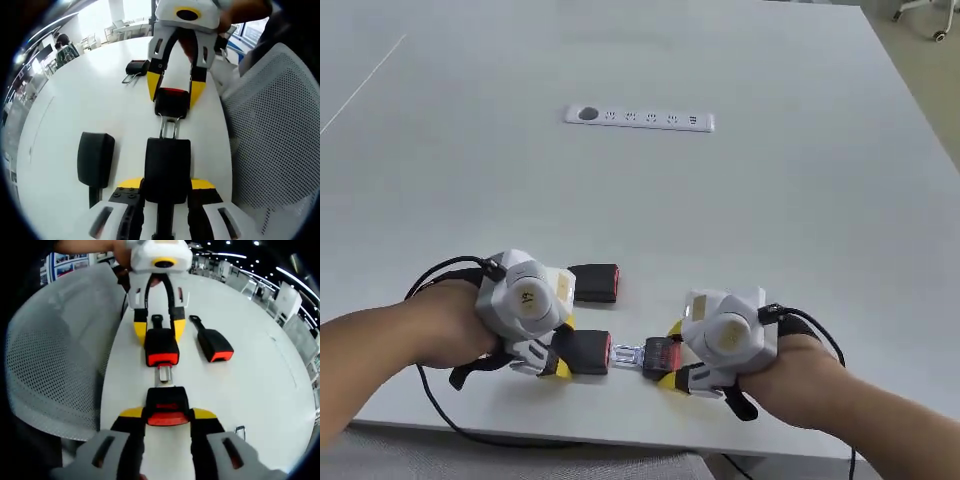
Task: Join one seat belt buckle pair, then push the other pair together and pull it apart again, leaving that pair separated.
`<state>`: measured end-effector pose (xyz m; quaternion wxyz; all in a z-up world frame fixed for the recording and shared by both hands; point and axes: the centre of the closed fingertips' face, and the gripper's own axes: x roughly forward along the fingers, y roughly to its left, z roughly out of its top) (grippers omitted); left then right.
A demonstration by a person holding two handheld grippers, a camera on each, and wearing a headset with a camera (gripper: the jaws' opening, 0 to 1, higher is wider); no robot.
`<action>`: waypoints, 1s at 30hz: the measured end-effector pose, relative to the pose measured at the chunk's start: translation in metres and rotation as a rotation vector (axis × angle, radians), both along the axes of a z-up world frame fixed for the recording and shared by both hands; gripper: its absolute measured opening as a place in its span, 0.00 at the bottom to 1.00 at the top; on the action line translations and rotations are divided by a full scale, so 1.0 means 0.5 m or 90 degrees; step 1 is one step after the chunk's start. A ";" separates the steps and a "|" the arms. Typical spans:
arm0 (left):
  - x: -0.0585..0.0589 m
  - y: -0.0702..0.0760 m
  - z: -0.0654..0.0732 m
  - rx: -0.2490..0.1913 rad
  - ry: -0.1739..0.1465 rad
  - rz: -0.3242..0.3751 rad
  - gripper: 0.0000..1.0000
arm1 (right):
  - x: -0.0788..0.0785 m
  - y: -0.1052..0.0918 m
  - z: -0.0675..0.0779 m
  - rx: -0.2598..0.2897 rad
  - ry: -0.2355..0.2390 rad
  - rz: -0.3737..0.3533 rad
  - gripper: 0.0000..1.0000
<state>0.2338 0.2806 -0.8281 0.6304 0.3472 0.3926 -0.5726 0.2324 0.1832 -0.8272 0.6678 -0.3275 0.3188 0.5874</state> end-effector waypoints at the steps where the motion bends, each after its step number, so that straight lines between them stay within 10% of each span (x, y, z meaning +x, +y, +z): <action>1: 0.000 0.000 0.000 -0.001 0.000 0.000 0.34 | 0.001 0.004 0.001 0.000 -0.001 0.002 0.34; 30: -0.001 -0.005 0.002 -0.010 -0.006 -0.018 0.33 | 0.003 0.036 0.001 0.005 0.005 0.008 0.33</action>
